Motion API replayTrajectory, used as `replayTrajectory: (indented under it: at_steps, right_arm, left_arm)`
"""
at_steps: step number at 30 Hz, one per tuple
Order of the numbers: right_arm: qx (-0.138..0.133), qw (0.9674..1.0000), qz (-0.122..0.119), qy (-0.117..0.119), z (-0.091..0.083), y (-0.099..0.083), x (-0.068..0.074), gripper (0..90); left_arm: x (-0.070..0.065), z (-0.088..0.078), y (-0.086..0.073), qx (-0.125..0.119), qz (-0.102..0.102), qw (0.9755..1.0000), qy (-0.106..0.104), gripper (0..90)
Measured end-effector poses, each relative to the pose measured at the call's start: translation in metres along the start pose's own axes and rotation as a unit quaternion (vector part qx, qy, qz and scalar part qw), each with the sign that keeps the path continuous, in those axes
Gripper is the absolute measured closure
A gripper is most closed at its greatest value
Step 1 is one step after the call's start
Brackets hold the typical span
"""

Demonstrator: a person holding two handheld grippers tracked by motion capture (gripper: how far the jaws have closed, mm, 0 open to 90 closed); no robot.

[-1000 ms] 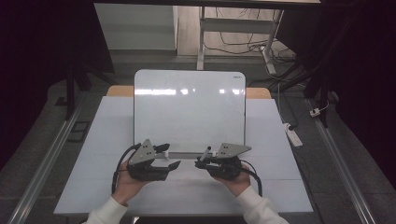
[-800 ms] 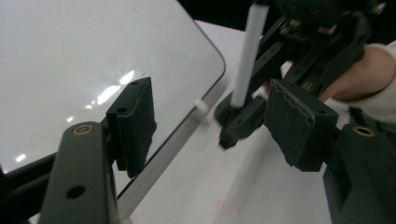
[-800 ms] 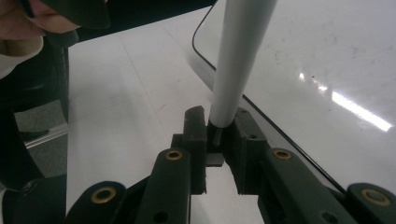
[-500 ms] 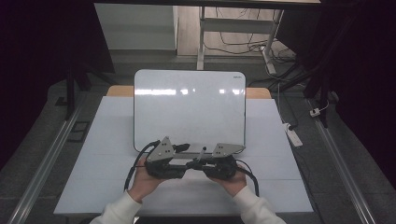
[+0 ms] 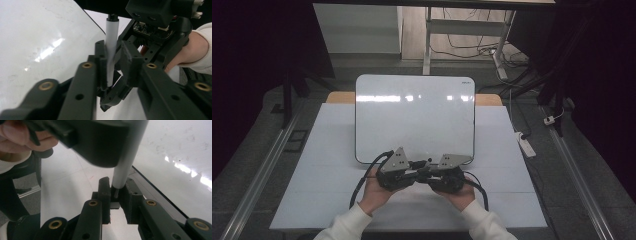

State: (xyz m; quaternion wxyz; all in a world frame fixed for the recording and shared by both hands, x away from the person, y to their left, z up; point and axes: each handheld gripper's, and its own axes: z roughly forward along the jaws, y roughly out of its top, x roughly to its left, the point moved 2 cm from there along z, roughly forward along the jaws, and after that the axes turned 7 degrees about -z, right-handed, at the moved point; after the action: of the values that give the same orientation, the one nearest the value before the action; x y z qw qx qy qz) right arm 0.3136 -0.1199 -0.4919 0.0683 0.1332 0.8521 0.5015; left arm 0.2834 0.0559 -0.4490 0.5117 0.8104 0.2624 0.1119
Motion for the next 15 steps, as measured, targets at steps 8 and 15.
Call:
replayTrajectory:
  at_steps: [8,15]
  right_arm:
    - [0.000,1.0000,0.000,0.001,0.0009,-0.0004,0.0009,77.5]
    - [-0.009,1.0000,-0.002,-0.002,0.0004,0.0004,0.0024,76.7]
  left_arm:
    - [-0.0003,-0.0014,-0.0006,0.000,0.006,1.0000,0.006,81.5]
    - [0.0005,-0.0055,-0.0002,-0.007,0.000,0.9999,0.008,81.6]
